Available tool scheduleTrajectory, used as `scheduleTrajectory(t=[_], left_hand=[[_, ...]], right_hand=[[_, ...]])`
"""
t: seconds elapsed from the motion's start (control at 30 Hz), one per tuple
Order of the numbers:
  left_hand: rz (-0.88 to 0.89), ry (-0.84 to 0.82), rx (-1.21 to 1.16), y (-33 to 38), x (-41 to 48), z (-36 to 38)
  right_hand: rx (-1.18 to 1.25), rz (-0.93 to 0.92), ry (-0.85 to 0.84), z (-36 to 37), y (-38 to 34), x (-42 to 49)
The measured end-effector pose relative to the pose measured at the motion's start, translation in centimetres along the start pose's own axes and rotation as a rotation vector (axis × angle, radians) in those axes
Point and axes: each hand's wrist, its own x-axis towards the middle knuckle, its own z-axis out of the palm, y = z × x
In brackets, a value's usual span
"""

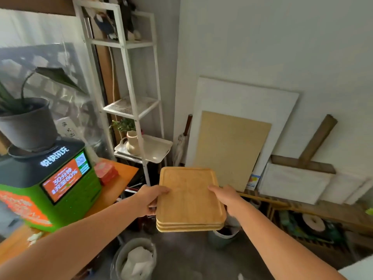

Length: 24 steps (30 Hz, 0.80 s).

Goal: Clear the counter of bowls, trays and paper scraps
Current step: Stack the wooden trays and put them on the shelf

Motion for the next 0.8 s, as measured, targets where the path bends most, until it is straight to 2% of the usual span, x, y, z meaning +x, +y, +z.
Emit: scheduleTrajectory(t=[0.17,0.37,0.57,0.8], left_hand=[[0.020,0.031,-0.015,6.4,7.0,1.2],[0.071,0.085,-0.074,16.6,15.9,1.2],[0.142,0.206,-0.133,26.1,21.8,-0.4],[0.169,0.335,-0.250,33.2,26.5,-3.8]], right_hand=[[-0.001,-0.018,-0.019,-0.6,-5.6,8.5],[-0.057,-0.047,-0.046,0.4,-15.8,20.4],[-0.124,-0.104,-0.144,2.8,-27.2,30.7],[-0.209,-0.157,-0.331,7.2,-37.8,39.7]])
